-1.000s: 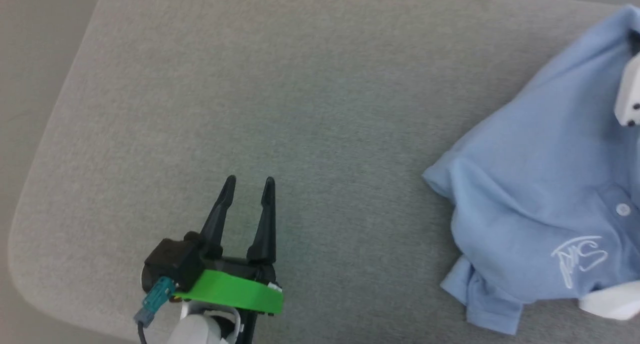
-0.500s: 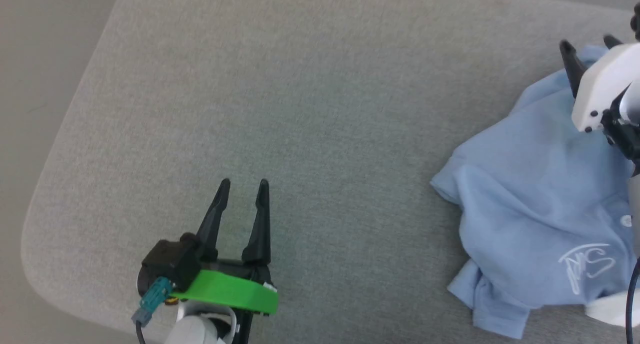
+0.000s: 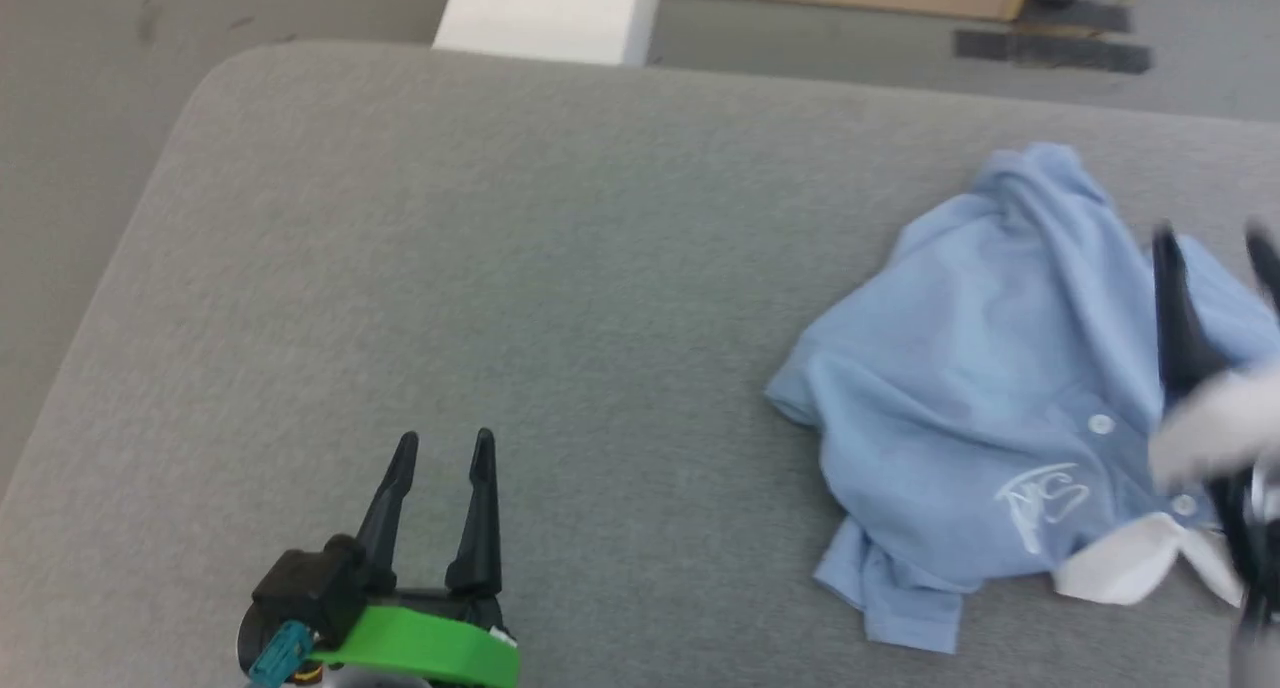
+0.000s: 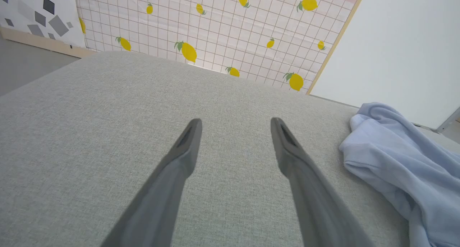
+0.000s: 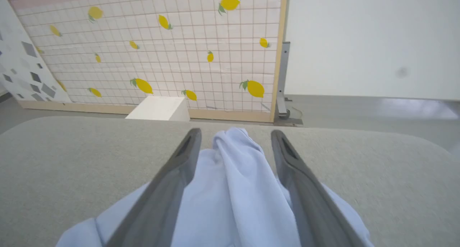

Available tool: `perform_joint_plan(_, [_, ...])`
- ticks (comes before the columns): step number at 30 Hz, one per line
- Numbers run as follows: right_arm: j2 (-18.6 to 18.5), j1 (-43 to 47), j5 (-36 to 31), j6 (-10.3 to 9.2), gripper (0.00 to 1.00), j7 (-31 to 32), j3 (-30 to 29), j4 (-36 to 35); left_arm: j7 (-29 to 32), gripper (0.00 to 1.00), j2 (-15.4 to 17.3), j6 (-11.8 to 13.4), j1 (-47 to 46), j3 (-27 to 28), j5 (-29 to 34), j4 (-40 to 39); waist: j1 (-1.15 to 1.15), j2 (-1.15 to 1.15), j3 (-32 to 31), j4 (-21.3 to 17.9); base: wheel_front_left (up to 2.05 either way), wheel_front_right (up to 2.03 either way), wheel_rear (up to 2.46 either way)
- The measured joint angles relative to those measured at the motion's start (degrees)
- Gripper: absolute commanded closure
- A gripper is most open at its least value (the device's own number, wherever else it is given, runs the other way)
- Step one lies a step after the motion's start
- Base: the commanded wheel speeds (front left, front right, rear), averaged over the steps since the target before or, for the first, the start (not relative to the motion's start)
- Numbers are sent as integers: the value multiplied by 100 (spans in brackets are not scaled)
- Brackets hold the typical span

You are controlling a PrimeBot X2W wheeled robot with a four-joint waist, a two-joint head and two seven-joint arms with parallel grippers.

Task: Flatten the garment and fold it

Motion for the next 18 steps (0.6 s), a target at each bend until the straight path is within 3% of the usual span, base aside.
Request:
perform_joint_plan(2, [325, 513, -35, 1, 0, -341, -237, -290, 0, 0, -1, -2, 43, 34, 8, -29, 0, 0, -72, -96, 0, 0, 0])
perform_joint_plan(5, [477, 1243, -281, 1, 0, -929, -300, -605, 0, 0, -1, -2, 118, 90, 15, -71, 0, 0, -161, -225, 0, 0, 0])
perform_joint_plan(13, [512, 2524, 467, 0, 0, -2253, -207, -192, 0, 0, -1, -26, 330, 210, 23, -174, 0, 0, -343, -453, 0, 0, 0])
perform_joint_plan(18, [522, 2594, 483, 0, 0, -2501, 88, -24, 0, 0, -1, -32, 372, 220, 189, -179, 0, 0, -427, -606, 0, 0, 0])
